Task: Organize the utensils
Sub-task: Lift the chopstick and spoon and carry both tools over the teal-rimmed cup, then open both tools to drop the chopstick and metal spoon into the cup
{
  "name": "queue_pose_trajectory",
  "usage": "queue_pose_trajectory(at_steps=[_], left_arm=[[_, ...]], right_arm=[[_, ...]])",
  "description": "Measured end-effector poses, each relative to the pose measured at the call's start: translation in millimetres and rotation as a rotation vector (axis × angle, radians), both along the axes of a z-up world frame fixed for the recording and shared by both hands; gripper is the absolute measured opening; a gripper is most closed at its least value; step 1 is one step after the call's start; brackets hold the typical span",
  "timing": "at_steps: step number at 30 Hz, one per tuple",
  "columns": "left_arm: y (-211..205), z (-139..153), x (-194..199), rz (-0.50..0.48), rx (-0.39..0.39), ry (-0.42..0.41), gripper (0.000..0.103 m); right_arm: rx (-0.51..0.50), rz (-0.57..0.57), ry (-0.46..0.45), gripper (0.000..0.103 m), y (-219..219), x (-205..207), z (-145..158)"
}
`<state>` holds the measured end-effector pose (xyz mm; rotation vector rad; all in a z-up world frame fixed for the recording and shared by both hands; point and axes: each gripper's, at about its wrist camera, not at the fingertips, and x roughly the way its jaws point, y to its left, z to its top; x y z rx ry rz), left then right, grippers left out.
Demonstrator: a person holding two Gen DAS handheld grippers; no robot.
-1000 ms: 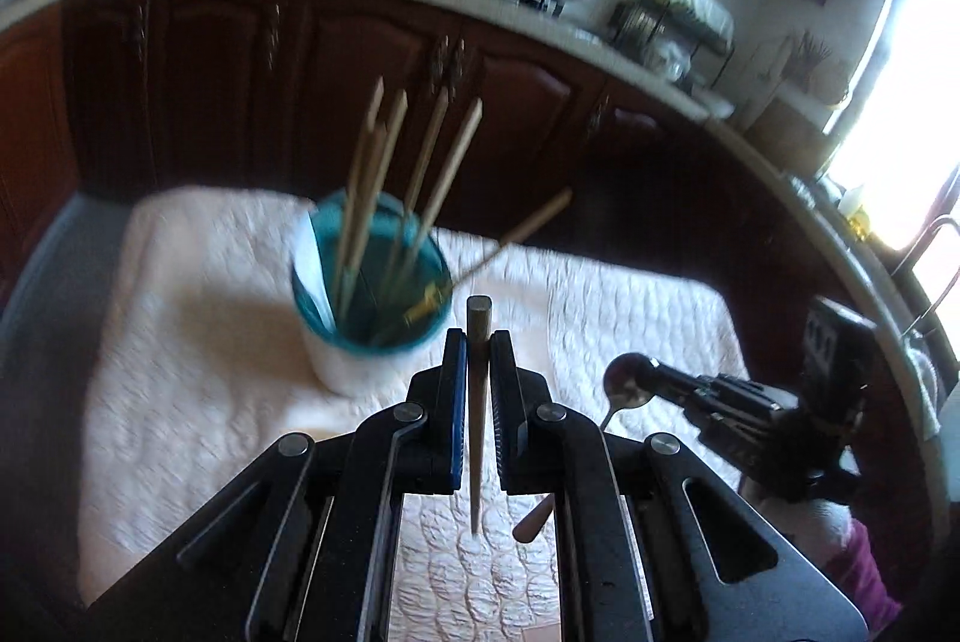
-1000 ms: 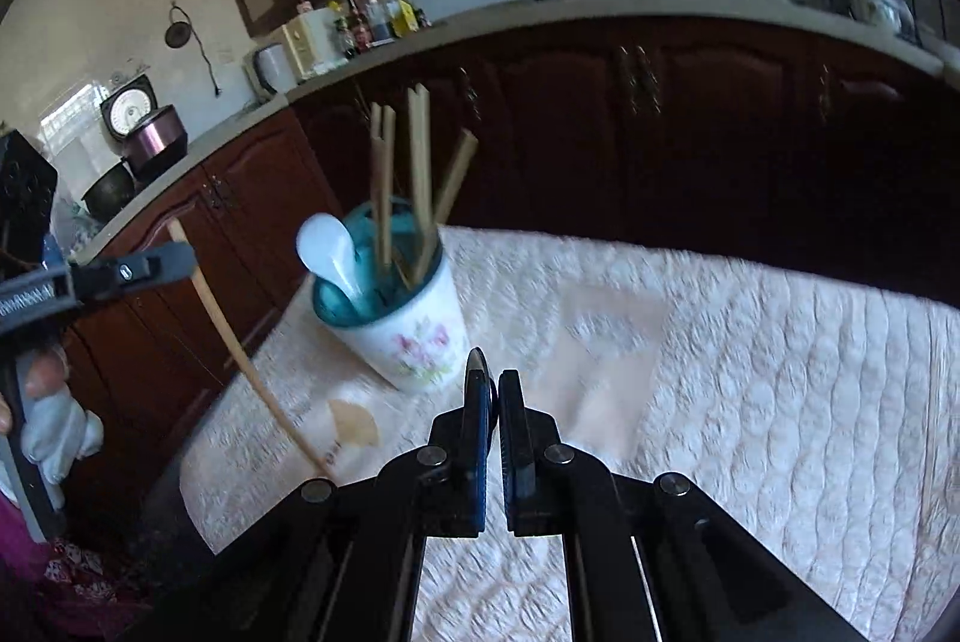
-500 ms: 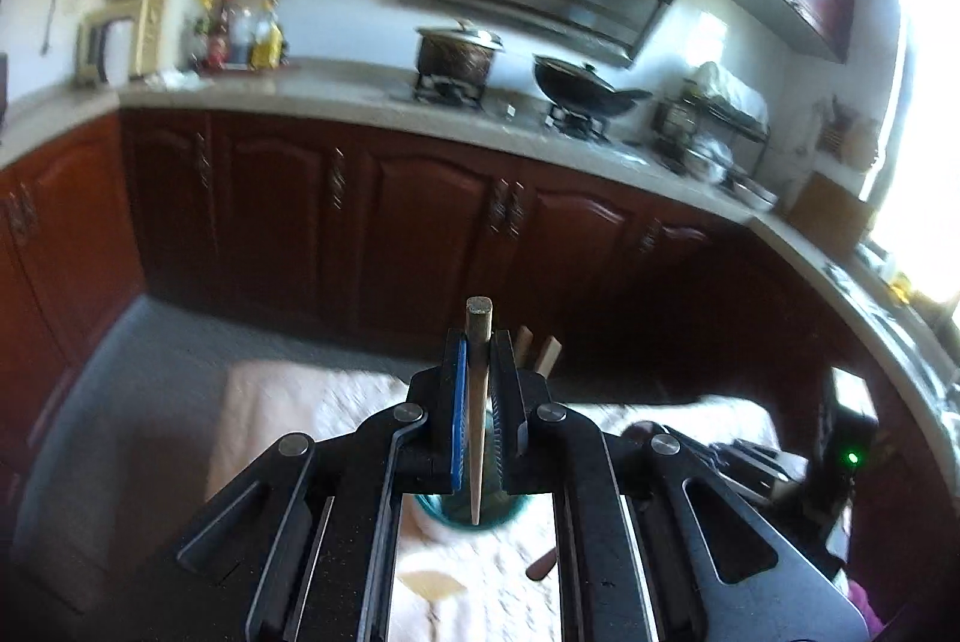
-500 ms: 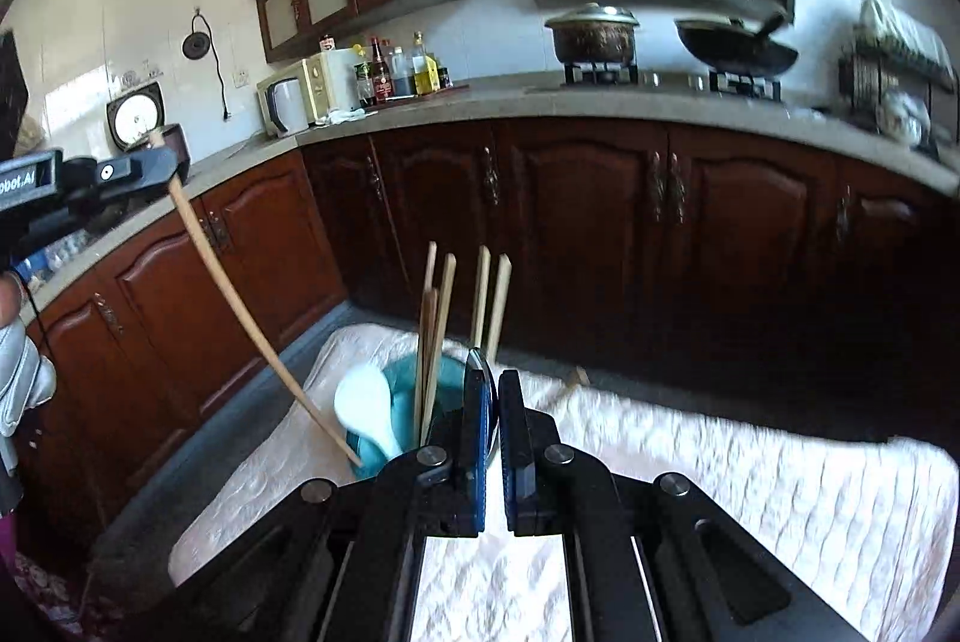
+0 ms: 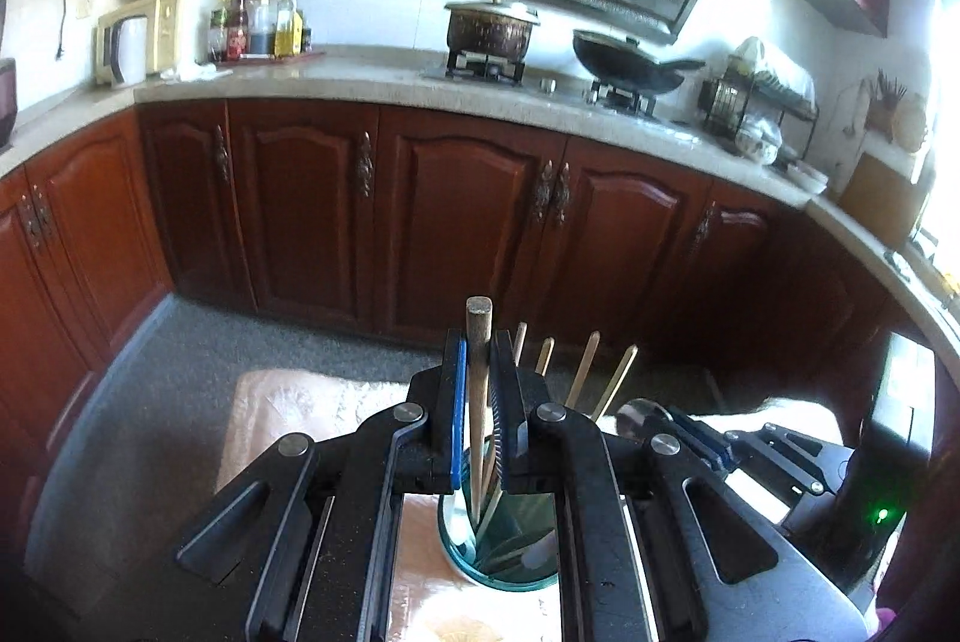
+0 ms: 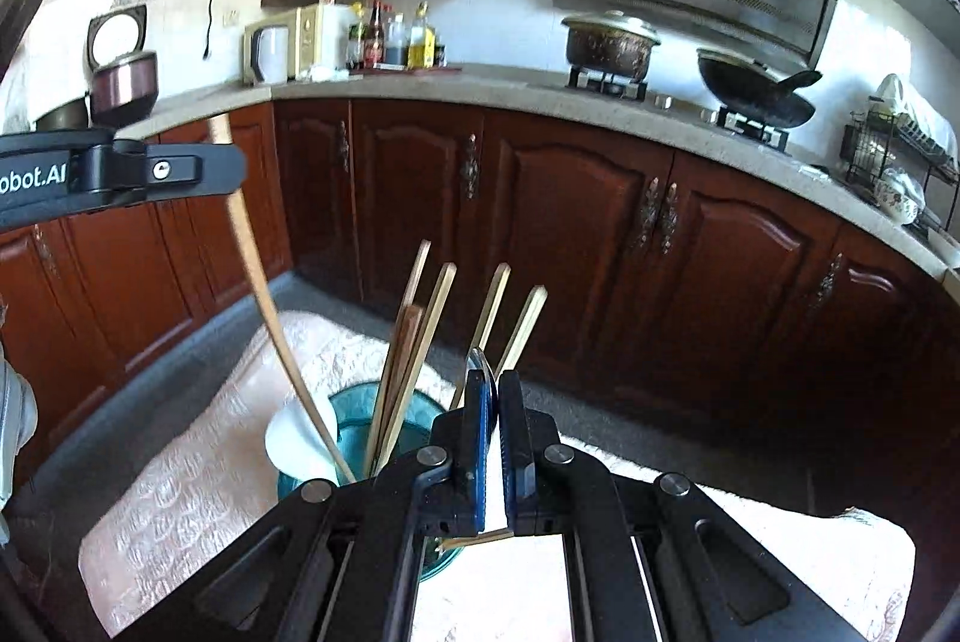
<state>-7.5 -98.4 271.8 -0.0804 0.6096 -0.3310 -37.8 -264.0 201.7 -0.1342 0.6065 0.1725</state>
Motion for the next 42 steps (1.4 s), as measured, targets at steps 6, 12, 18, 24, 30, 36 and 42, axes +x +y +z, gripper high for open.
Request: queue_pose_trajectory(at_steps=[6,12,18,24,30,36,42], left_arm=[[-6.1,-23.9,3.5,-0.008,0.021,0.04,0.006],[-14.3,-33.2,1.7,-0.009,0.041,0.04,0.006],[-16.7,-32.6,3.1,-0.017,0.029,0.051,0.006],[-8.1,-34.8,9.1,-0.02,-0.03,0.098,0.012],[-3.9,-33.7,1.9,-0.021,-0.056,0.11,0.035],[0.1,-30.8,-17.0,-0.019,-0.059,0.098,0.04],[-0.4,-39.7,-45.7,0.012,-0.028,0.078,0.053]], right_arm=[[0.003,0.02,0.062,0.003,3.1,3.5,-23.8],[-0.015,0.058,0.13,0.004,12.1,2.8,-44.1],[0.055,0.084,0.171,0.004,3.9,3.4,-46.4],[0.143,0.064,0.163,0.022,-14.8,-6.1,-35.2],[0.187,0.03,0.151,0.03,-25.6,-23.7,-28.7],[0.212,0.007,0.135,0.034,-27.0,-41.1,-22.4],[0.235,-0.023,0.137,0.038,-21.6,-55.7,-21.0]])
